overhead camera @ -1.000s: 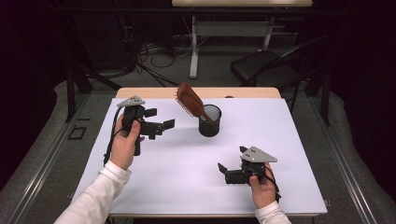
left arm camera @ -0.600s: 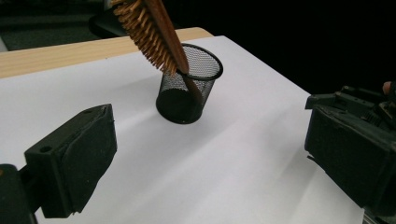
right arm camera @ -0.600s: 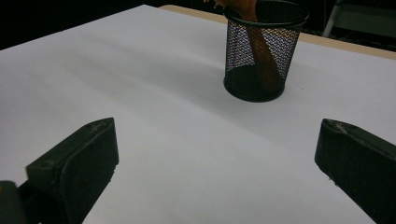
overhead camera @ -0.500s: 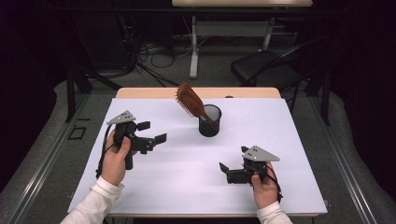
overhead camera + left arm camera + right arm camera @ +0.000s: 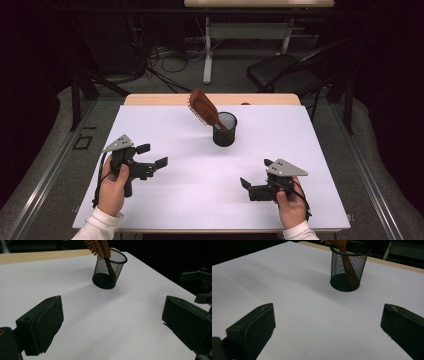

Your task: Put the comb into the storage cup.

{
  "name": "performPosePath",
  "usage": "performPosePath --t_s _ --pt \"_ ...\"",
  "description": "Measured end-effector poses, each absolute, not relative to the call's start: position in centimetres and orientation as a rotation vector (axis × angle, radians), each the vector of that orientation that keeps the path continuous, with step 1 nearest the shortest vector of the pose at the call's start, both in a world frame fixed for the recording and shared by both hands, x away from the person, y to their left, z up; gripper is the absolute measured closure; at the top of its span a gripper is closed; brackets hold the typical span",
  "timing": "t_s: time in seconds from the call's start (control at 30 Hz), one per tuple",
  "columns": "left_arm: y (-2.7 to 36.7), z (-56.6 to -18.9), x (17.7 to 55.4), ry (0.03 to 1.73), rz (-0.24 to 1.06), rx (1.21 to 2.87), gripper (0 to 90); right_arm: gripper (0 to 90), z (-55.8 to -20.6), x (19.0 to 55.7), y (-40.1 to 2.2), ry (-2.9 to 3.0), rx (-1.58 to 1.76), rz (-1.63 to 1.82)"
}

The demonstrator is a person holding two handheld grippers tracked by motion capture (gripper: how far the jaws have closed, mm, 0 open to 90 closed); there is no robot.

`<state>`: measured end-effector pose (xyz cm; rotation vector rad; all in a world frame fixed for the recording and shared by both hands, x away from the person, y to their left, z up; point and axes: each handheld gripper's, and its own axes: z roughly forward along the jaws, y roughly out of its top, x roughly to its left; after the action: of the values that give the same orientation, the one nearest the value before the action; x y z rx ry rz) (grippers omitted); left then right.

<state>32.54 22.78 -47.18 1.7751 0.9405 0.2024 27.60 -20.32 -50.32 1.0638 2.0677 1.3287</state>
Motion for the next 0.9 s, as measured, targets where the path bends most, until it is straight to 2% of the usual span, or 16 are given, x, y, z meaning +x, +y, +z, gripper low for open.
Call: performPosePath --t_s 0.43,0.6,0.9 --pt "24.4 -50.0 31.3 0.969 0.21 1.739 3.9 0.0 -51.5 27.0 -22.2 2.043 1.129 1.318" --pt "24.7 -50.5 31.1 0.954 0.269 1.746 3.9 0.0 -51.8 27.1 -22.6 2.029 1.146 1.326" --pt "24.7 -51.4 31.0 0.932 0.283 1.763 3.8 0.0 -52.3 27.1 -23.3 2.006 1.174 1.327"
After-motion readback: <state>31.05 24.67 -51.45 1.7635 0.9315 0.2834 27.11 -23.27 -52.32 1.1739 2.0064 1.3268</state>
